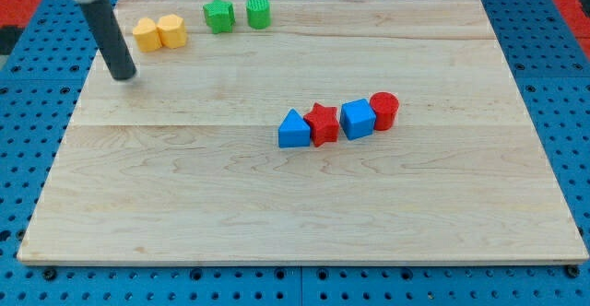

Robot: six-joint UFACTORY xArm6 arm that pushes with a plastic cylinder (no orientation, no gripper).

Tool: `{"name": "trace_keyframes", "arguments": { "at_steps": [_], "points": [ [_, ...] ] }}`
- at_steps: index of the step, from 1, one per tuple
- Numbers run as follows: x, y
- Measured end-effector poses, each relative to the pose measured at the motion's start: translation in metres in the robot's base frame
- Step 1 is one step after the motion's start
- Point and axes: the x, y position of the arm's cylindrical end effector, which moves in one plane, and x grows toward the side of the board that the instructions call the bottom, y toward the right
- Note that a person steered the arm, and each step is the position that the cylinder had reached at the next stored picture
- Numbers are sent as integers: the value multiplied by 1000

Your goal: Slide the yellow hexagon to the bottom left side of the board

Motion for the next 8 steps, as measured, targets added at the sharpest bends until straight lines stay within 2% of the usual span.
{"name": "trace_keyframes", "arguments": {
  "at_steps": [1,2,3,4,6,7,8],
  "points": [
    [-59,-19],
    [-98,24],
    [-86,64],
    [-36,65],
    [-37,145],
    [19,123],
    [29,76]
  ]
}}
